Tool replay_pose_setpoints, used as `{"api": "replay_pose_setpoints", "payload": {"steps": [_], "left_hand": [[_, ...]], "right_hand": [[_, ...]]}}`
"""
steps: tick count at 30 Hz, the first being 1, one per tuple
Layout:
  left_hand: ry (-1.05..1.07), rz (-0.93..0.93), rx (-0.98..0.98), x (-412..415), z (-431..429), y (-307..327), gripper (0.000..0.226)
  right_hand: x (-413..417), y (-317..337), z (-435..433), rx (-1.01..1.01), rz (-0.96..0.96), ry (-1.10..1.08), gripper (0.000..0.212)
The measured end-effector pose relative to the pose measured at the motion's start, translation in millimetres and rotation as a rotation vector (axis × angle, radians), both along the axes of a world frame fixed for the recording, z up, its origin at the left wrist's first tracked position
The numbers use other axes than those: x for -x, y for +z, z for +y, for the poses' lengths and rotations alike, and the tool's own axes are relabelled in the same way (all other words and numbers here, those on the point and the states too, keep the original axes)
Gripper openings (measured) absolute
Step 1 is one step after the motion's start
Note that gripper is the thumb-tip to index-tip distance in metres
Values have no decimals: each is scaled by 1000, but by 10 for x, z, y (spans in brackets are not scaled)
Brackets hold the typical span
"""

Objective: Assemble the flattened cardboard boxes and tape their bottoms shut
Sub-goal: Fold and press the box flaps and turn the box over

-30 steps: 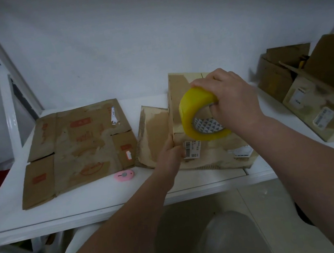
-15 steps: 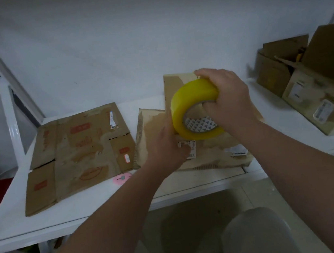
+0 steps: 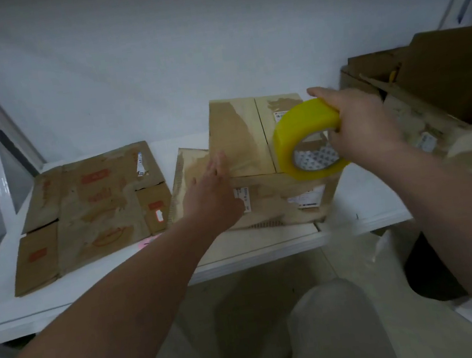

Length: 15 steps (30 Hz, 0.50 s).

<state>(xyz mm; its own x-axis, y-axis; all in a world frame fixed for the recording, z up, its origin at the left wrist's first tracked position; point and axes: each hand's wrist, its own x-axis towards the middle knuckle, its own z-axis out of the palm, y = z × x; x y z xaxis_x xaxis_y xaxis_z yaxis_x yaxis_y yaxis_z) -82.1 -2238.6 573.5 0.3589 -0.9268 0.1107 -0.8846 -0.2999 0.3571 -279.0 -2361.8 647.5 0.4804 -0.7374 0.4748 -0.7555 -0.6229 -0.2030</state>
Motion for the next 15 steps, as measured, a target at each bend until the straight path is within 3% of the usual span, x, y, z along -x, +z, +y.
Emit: {"api": "replay_pose_setpoints", "payload": {"steps": [3,9,15], "left_hand": [[-1,-54,-3,-5,-12,-4,74],[6,-192,-81,-15,-33,-15,89],[-9,-236,-76,-29,-63,-55,83]], "right_hand": [[218,79,-43,101,220,-34,75],[480,86,-170,130,541,-181,72],[443,69,-183,144,582,-195,66]]}}
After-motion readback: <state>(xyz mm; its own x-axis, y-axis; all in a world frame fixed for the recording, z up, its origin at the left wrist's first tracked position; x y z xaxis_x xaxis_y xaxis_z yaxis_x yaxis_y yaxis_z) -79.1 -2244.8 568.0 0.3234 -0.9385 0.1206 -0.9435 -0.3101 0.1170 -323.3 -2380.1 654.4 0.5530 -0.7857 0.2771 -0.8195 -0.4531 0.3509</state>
